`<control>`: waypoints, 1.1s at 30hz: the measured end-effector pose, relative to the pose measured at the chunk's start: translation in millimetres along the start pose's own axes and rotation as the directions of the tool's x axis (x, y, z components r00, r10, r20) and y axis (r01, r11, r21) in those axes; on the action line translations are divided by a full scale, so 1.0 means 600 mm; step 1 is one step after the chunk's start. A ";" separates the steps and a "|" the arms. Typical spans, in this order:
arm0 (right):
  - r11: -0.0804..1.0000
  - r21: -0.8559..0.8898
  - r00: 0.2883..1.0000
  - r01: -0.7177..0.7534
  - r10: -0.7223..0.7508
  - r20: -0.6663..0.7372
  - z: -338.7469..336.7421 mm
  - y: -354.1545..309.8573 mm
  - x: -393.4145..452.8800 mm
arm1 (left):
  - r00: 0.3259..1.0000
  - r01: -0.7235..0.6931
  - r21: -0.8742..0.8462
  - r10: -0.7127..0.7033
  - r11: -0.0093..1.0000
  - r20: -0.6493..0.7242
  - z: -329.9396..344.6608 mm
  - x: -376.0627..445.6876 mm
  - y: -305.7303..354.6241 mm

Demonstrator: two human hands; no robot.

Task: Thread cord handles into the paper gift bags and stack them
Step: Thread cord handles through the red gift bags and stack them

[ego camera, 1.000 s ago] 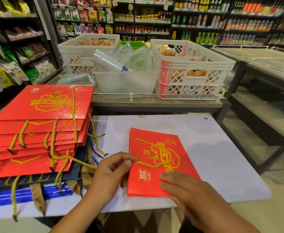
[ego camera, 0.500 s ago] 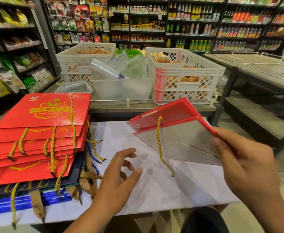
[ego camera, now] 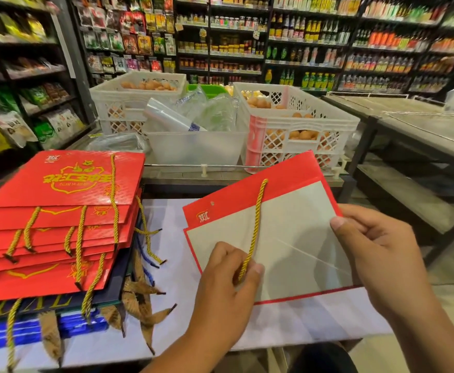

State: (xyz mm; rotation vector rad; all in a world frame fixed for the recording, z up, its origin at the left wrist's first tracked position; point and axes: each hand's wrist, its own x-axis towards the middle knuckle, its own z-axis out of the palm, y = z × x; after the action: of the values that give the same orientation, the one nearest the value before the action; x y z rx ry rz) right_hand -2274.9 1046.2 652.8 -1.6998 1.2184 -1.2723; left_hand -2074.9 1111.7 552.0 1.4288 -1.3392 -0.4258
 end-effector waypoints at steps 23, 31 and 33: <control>0.448 -0.817 0.868 0.363 0.156 0.471 0.171 0.234 0.227 | 0.949 0.122 -0.011 -0.114 0.992 0.295 -0.009 -0.030 -0.081; 0.993 0.015 0.844 0.120 -0.110 0.525 0.200 0.141 0.017 | 0.965 0.256 -0.222 -0.235 0.941 0.120 -0.001 -0.002 -0.092; 0.997 0.068 0.806 0.034 -0.068 0.589 0.193 0.145 -0.006 | 0.969 0.243 -0.201 -0.228 0.949 0.095 0.000 0.002 -0.091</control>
State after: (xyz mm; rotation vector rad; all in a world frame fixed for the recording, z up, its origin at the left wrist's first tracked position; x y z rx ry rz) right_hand -2188.8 1019.2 539.5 -1.8976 0.7542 -0.6933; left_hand -2048.3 1098.7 506.2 1.4087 -1.1436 -0.7607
